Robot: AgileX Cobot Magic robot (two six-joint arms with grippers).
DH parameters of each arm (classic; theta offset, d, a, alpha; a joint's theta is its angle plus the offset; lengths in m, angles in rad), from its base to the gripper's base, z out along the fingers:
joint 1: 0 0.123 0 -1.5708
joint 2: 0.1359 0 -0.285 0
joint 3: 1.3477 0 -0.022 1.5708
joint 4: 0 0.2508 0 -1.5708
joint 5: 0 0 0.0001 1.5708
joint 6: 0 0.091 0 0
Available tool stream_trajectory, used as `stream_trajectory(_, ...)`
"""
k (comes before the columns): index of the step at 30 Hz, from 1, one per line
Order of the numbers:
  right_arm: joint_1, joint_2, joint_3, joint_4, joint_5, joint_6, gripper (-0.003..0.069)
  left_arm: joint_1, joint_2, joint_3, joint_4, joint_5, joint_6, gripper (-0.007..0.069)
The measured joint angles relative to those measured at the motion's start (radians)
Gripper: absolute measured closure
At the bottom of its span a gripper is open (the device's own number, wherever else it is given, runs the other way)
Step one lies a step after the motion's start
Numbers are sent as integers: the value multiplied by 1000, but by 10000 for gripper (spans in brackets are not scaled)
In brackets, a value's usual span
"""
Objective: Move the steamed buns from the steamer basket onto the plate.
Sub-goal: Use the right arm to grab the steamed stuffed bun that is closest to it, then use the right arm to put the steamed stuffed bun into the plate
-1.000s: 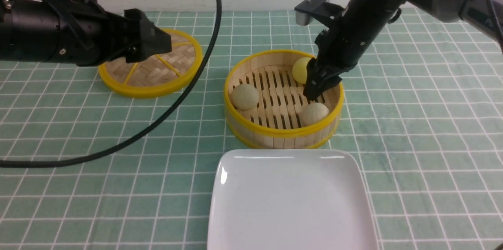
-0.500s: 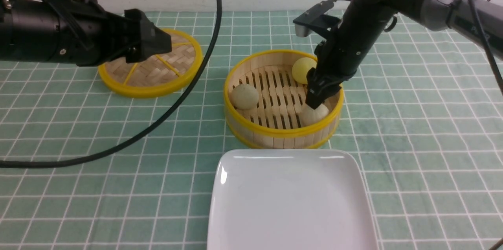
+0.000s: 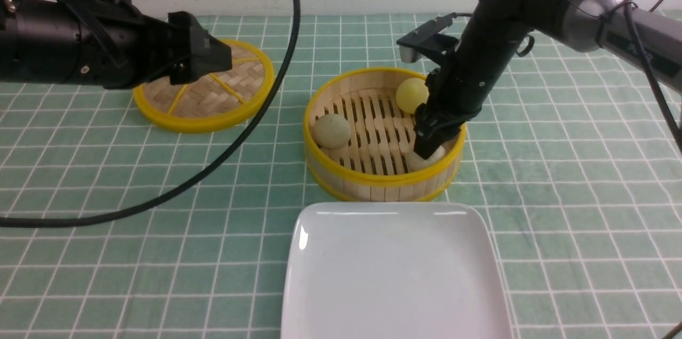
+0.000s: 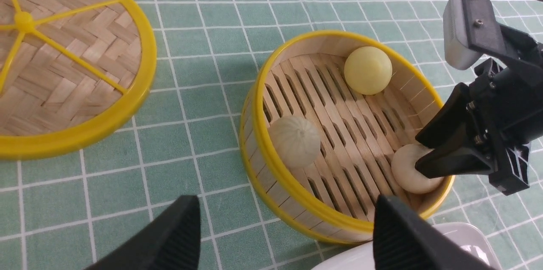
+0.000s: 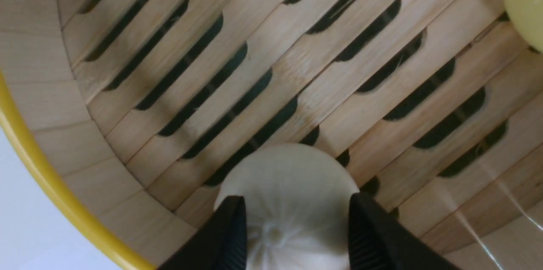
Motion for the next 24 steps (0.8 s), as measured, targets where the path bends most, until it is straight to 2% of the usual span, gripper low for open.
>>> stream_trajectory(4, 0, 0, 0, 2, -1, 0, 380, 0, 0, 0, 0, -1, 0, 83)
stream_trajectory(5, 0, 0, 0, 2, -2, 0, 464, 0, 0, 0, 0, -4, 0, 83)
stream_trajectory(6, 0, 0, 0, 2, -2, 0, 487, 0, 0, 0, 0, -5, 0, 83)
stream_trajectory(7, 0, 0, 0, 2, -2, 0, 573, 0, 0, 0, 0, -6, 0, 83)
stream_trajectory(10, 0, 0, 0, 2, -2, 0, 641, 0, 0, 0, 1, -8, 0, 83)
stream_trajectory(18, 0, -55, -99, -6, 7, 8, 641, 0, 0, 0, 1, -11, 0, 83)
stream_trajectory(22, 0, -180, -190, -8, 8, 80, 641, 0, 0, 0, 1, -11, 0, 83)
stream_trajectory(24, 0, -287, -200, -17, 14, 189, 641, 0, 0, 0, 1, -13, 0, 83)
